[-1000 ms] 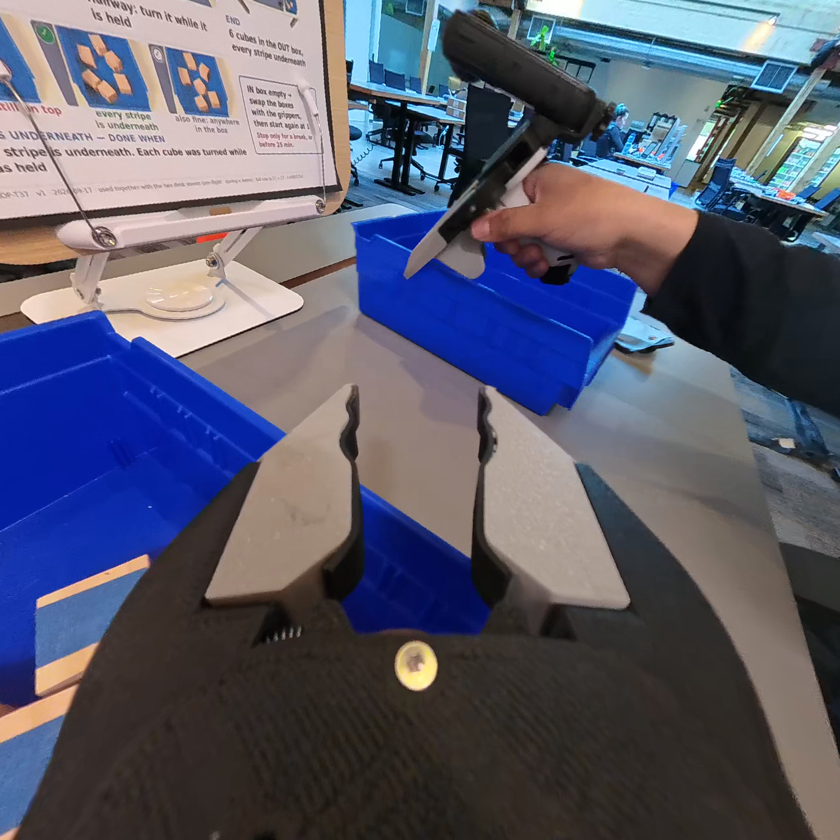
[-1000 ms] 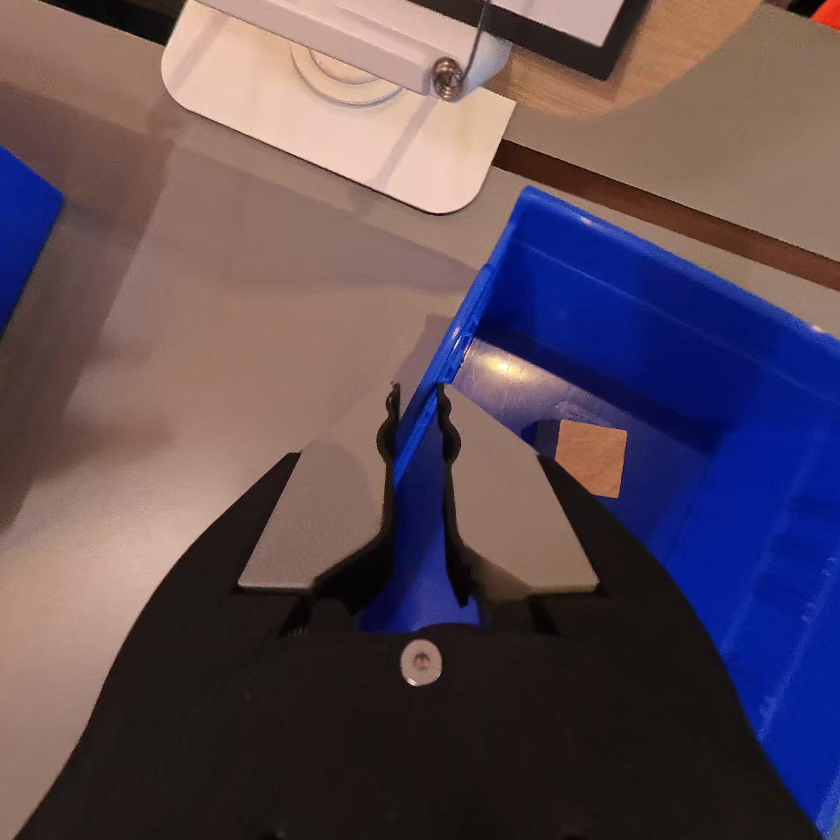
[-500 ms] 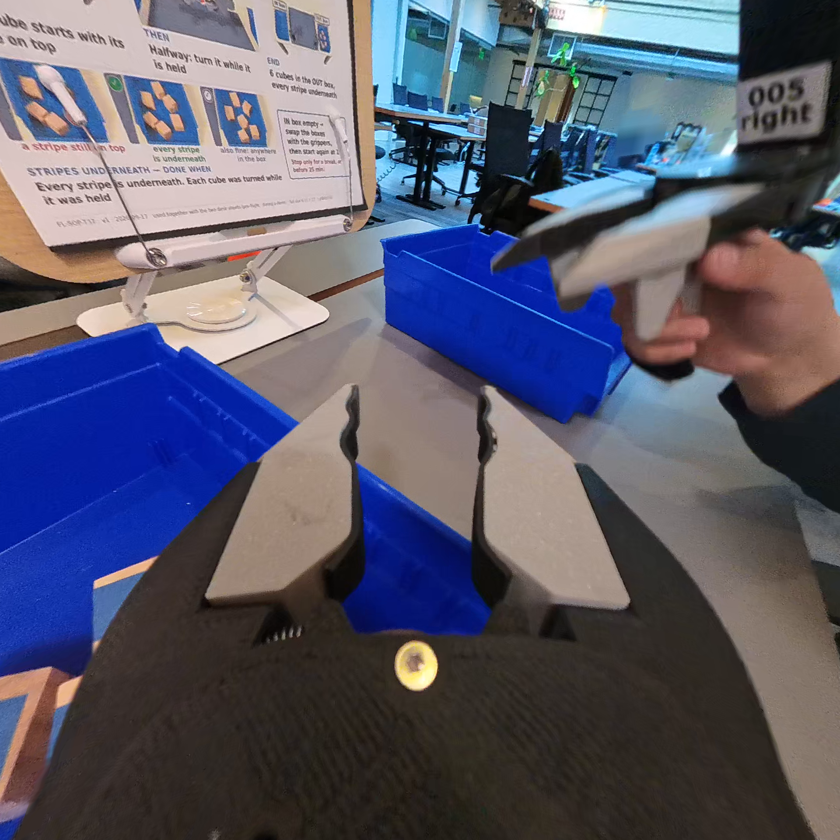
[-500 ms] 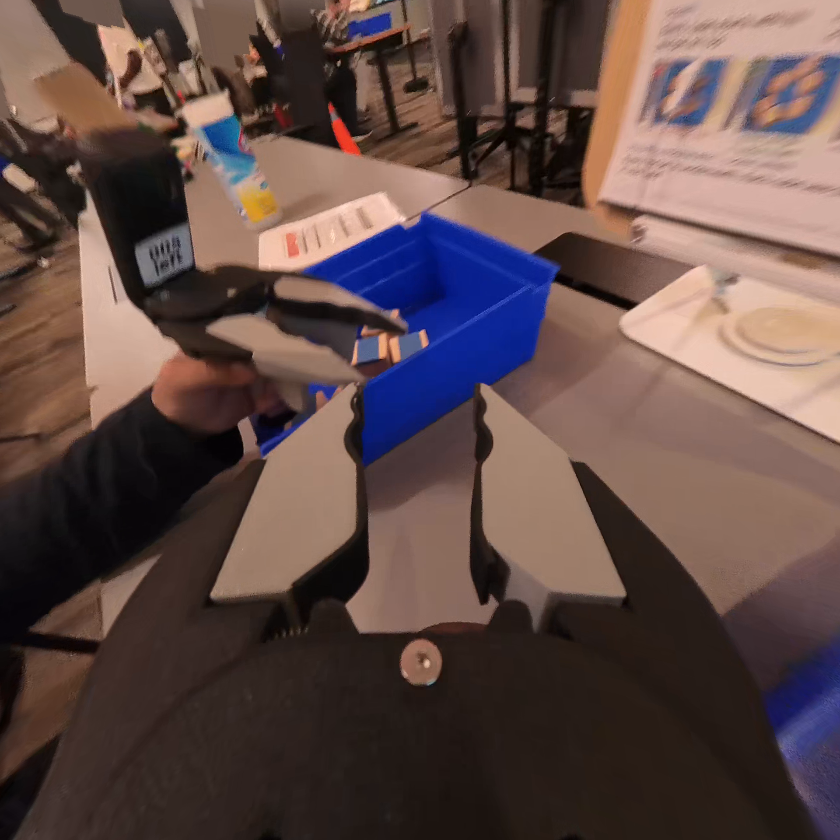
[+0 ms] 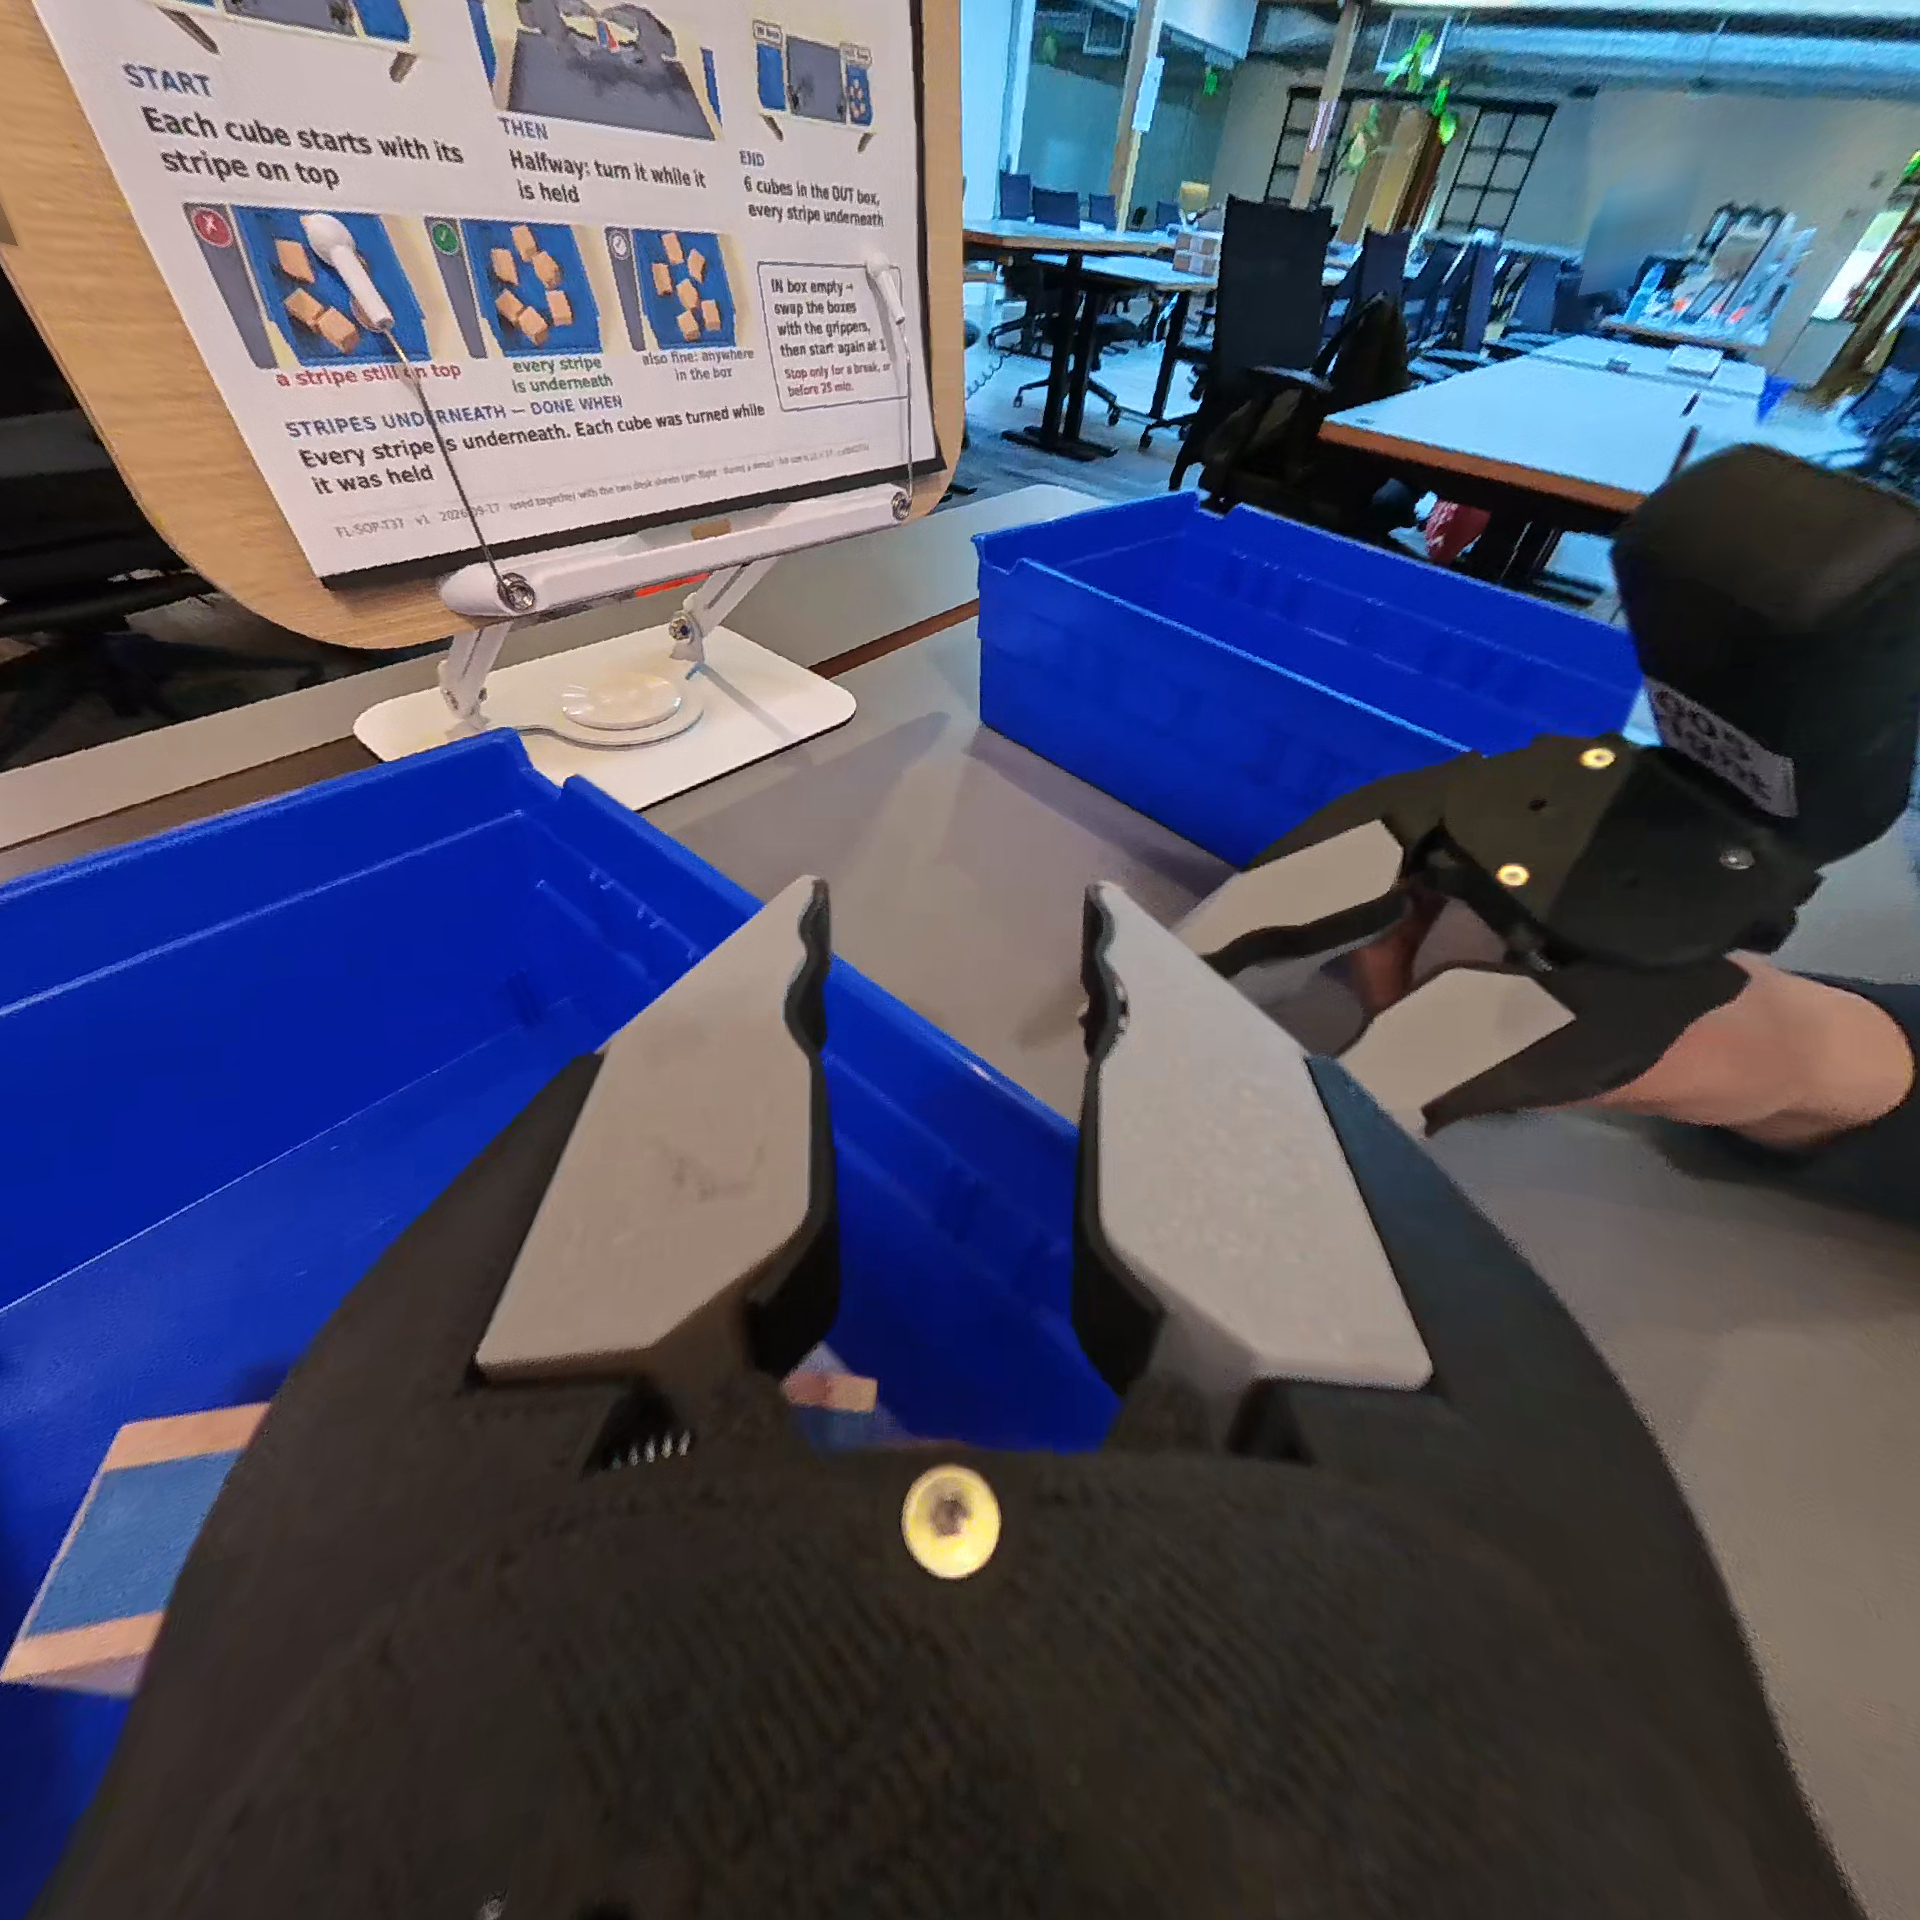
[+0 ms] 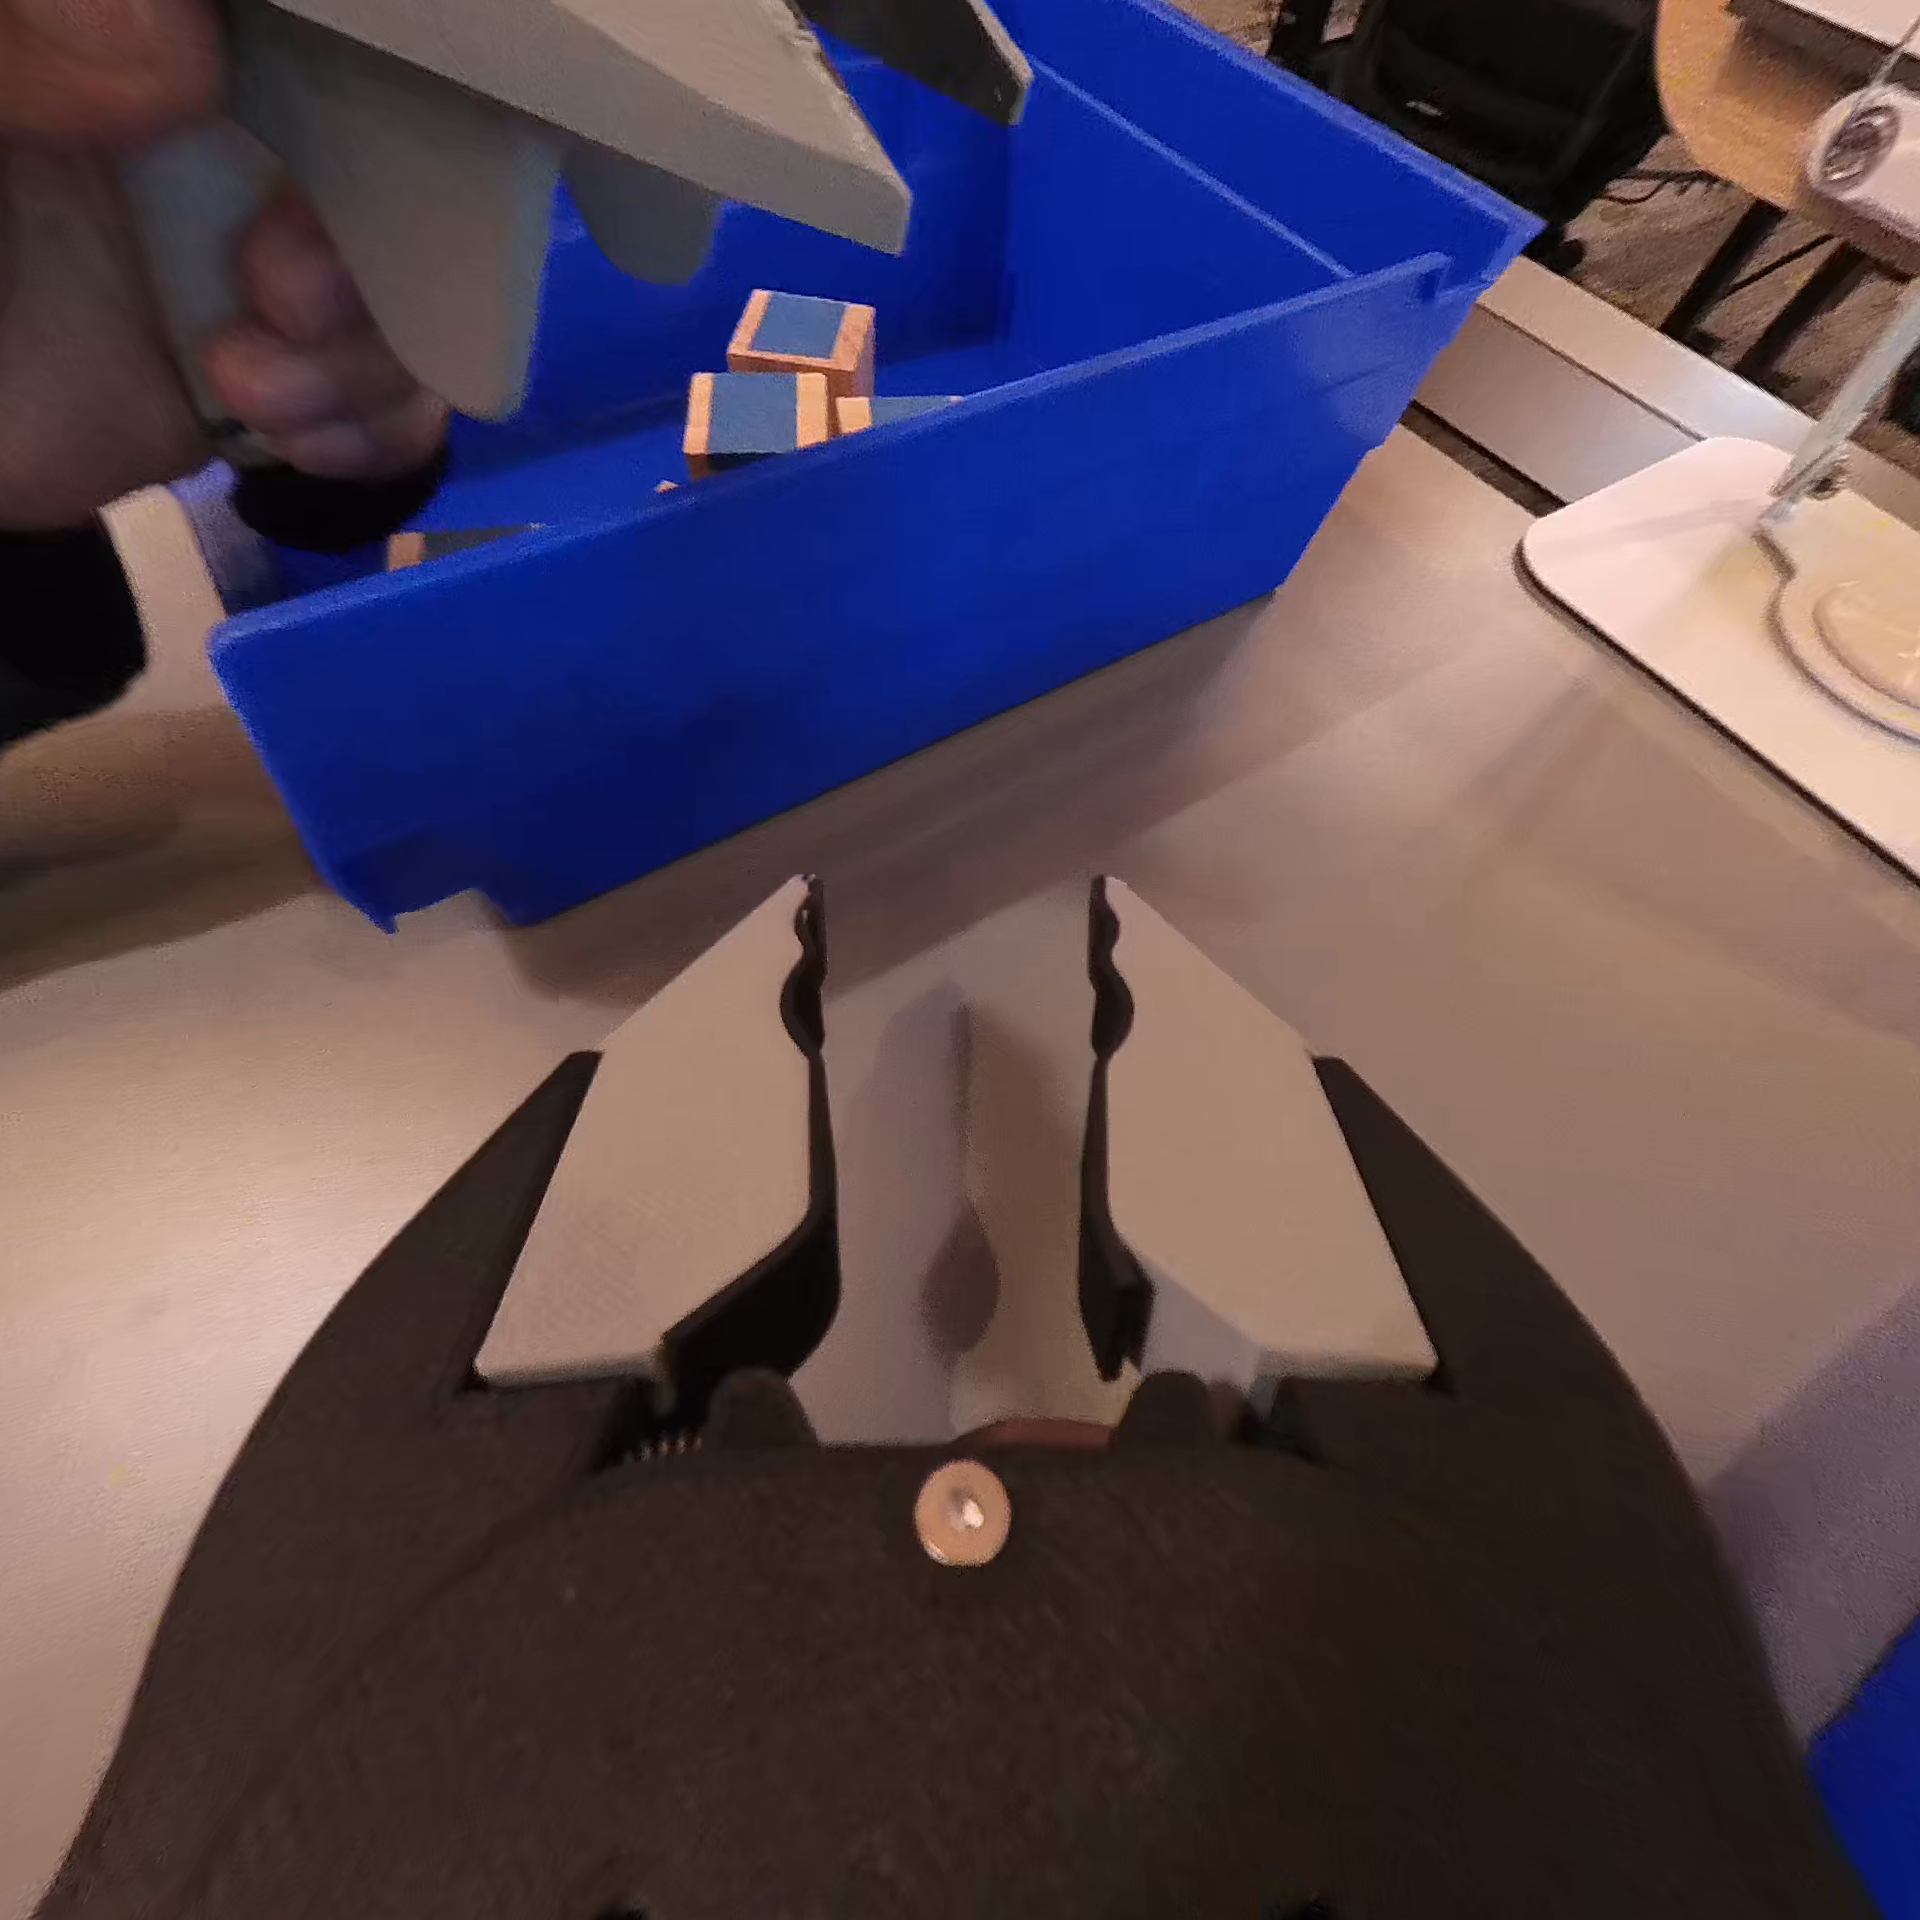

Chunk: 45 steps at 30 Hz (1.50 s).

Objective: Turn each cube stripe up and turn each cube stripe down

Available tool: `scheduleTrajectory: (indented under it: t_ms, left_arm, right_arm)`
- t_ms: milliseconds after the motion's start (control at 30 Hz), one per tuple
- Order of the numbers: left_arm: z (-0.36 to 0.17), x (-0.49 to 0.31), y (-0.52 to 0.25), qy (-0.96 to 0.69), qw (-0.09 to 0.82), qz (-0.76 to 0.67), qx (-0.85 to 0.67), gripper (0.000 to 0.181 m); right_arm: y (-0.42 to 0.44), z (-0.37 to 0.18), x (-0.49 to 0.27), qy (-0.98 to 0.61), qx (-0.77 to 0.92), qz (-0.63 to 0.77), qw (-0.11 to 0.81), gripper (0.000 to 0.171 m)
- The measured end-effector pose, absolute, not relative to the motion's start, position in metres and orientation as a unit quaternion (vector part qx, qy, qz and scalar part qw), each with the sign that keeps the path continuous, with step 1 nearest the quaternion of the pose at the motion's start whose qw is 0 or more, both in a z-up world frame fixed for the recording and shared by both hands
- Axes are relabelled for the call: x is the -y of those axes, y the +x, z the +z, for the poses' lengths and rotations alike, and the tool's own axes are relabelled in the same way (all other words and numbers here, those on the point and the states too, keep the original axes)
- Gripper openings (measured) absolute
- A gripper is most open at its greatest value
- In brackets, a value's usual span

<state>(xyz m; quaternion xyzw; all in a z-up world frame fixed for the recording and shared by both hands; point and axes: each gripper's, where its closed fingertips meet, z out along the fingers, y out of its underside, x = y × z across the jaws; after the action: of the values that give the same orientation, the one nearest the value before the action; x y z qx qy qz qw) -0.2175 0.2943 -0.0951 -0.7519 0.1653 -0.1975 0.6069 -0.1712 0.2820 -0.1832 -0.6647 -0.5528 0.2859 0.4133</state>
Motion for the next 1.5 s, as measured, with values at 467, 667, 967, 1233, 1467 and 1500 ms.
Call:
scheduleTrajectory:
  t_ms: [467,667,967,1233,1467,1500]
  left_arm:
    - [-0.137,-0.224,-0.283,-0.886,0.438,-0.029,-0.151,0.054]
    - [-0.177,-0.201,-0.267,-0.938,0.309,-0.128,-0.092,0.059]
    - [-0.195,-0.203,-0.274,-0.966,0.230,-0.019,-0.113,0.051]
    - [-0.218,-0.195,-0.287,-0.980,0.175,0.000,-0.090,0.062]
    - [-0.198,-0.204,-0.285,-0.965,0.242,-0.075,-0.066,0.044]
    - [-0.185,-0.207,-0.284,-0.955,0.273,-0.102,-0.053,0.044]
  right_arm:
    - [-0.163,-0.176,-0.302,-0.671,0.521,0.287,0.442,0.047]
    - [-0.162,-0.170,-0.302,-0.670,0.518,0.289,0.447,0.047]
    - [-0.157,-0.163,-0.304,-0.665,0.517,0.281,0.460,0.050]
    - [-0.154,-0.156,-0.305,-0.664,0.508,0.295,0.463,0.050]
    - [-0.161,-0.149,-0.280,-0.628,0.541,0.348,0.439,0.052]
    - [-0.164,-0.144,-0.269,-0.611,0.551,0.370,0.432,0.056]
